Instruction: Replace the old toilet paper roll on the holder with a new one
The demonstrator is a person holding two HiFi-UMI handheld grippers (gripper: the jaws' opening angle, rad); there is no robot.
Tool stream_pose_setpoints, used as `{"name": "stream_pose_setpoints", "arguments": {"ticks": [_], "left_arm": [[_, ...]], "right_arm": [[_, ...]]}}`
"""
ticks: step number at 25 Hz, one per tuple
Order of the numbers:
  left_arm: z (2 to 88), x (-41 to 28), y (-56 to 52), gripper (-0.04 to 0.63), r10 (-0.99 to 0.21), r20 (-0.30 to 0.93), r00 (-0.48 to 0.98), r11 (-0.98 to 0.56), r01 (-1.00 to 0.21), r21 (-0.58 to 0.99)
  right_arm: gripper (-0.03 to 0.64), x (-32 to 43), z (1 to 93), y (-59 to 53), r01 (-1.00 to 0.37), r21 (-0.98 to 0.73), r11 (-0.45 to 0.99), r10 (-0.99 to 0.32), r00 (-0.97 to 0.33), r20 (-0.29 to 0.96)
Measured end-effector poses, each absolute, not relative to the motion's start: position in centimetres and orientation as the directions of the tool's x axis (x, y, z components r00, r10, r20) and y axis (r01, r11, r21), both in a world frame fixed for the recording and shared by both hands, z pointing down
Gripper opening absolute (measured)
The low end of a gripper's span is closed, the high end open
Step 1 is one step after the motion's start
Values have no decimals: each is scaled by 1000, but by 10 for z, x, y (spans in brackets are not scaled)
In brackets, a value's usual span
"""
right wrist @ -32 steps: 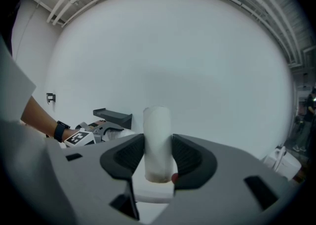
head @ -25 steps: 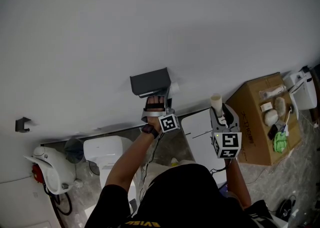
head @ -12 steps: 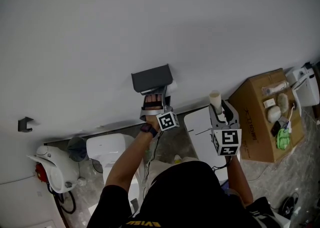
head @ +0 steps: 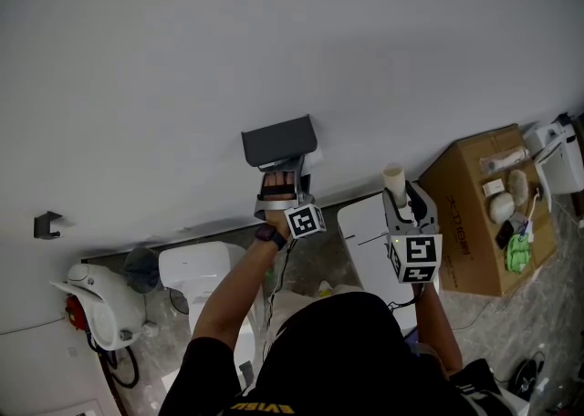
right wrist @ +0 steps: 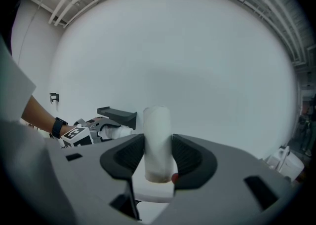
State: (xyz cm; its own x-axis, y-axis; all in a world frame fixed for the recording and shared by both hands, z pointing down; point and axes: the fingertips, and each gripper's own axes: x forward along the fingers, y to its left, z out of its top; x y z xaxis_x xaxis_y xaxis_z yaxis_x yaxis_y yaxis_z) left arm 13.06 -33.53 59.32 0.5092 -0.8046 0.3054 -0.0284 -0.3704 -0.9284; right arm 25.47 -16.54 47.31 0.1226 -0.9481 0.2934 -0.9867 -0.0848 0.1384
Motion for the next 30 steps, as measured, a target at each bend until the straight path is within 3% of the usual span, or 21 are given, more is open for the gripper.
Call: {"name": "stream_pose_setpoints", "arguments": {"ticks": [30], "left_arm": [[591,99,-340,259,-822,296,486,-356,-34,-934]], "right_arm": [[179,237,477,-169,-991,126,-43,-954,78,291]]}}
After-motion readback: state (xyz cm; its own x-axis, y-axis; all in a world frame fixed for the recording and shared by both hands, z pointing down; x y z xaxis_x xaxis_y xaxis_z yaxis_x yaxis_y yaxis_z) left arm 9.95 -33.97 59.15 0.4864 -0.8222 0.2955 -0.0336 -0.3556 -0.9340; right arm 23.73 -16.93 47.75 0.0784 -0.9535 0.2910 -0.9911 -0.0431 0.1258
